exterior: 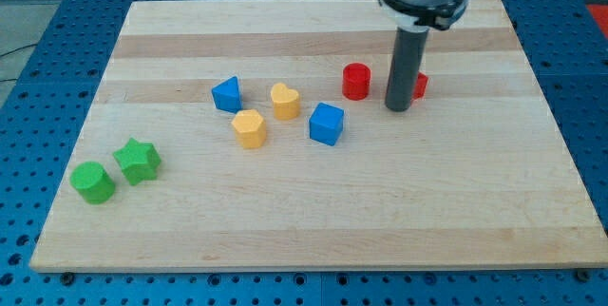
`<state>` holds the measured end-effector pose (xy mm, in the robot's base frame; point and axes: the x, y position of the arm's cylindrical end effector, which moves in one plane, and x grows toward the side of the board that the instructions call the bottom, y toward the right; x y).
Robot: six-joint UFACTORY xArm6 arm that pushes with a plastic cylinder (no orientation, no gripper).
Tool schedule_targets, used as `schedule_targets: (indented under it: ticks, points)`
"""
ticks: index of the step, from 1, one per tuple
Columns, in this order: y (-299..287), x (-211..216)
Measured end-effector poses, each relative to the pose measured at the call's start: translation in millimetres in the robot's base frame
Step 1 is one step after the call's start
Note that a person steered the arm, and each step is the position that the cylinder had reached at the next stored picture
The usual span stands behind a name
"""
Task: Push the red circle right to the red star
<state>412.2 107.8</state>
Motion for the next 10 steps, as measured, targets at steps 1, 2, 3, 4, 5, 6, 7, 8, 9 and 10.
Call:
schedule_targets:
  ticks: [1, 2, 3, 4, 5, 6, 7, 8, 9, 10]
  points:
    - [-32, -4]
    - [-17, -31]
    - [29, -29]
    - [40, -18]
    - [-11, 14]
    - [-88, -2]
    - [-114, -57]
    - [-29, -45]
    - [-22, -36]
    - [-90, -23]
